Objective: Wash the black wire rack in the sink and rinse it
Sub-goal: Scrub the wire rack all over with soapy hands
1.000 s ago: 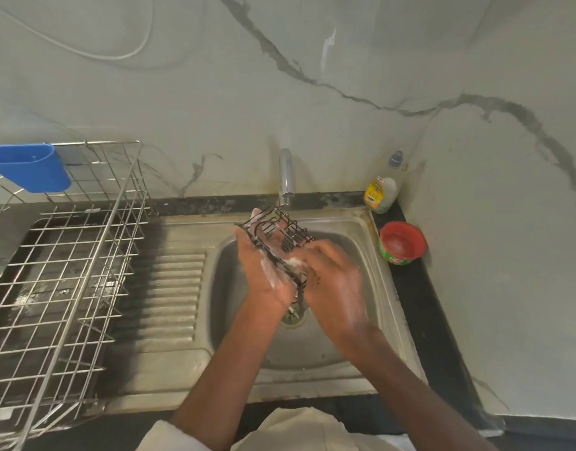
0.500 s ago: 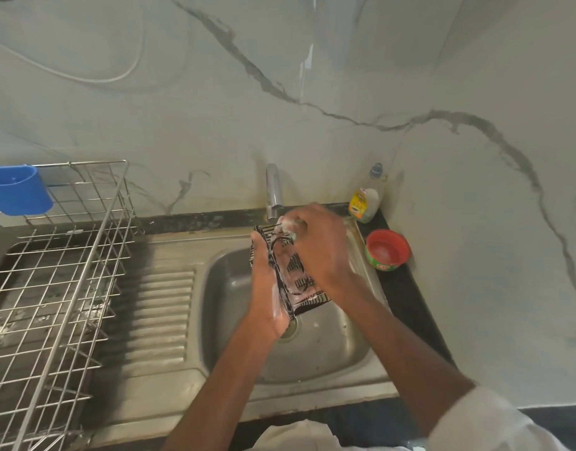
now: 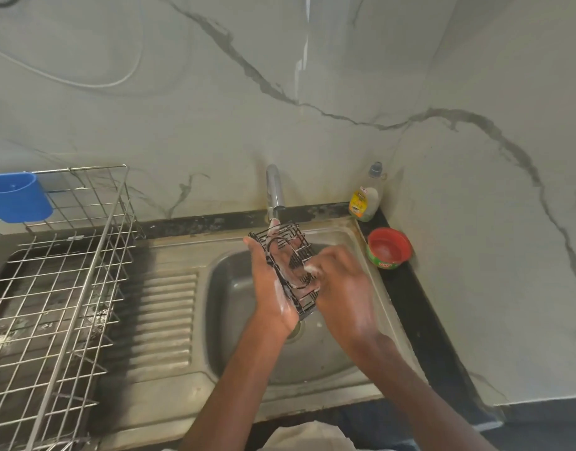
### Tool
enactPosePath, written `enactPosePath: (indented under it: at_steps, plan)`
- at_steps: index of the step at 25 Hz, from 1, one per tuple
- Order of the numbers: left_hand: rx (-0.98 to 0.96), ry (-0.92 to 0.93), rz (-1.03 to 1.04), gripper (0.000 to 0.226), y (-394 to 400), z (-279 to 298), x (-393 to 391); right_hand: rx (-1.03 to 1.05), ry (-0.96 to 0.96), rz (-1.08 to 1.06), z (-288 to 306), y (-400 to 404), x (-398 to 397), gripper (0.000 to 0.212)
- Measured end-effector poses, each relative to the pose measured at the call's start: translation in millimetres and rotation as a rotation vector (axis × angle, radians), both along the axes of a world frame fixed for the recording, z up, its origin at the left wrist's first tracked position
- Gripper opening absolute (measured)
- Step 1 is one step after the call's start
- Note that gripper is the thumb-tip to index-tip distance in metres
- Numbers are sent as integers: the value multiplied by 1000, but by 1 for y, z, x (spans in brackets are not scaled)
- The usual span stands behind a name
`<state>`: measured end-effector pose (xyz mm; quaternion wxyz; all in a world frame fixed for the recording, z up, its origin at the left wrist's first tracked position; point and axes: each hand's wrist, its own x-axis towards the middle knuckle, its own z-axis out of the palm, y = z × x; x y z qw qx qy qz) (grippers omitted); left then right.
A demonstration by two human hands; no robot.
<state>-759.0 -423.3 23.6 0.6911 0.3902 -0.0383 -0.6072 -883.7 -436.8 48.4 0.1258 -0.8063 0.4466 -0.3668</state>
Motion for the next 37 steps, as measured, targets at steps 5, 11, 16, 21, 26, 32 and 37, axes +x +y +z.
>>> enactPosePath:
  at_steps: [5, 11, 16, 21, 26, 32, 37]
  plan:
    - [33, 99, 75, 86, 1, 2, -3, -85, -97, -80, -6, 0, -9, 36]
    - [1, 193, 49, 49, 7, -1, 0, -130, -106, 76, -13, 18, -7, 36]
    - [-78, 216, 13, 52, 6, 5, -12, -44, -37, 149, 29, 9, 36, 20]
    - [3, 86, 41, 82, 0, 11, 7, 101, -167, 10, -1, 6, 1, 36]
    - [74, 69, -14, 67, 5, 11, 3, 487, -496, -267, -4, 2, -2, 35]
    - [79, -240, -198, 73, 13, 11, -11, 593, -755, -343, 12, -9, 14, 30]
    - [63, -359, -326, 67, 18, 11, -12, 752, -942, -340, 19, -28, 30, 20]
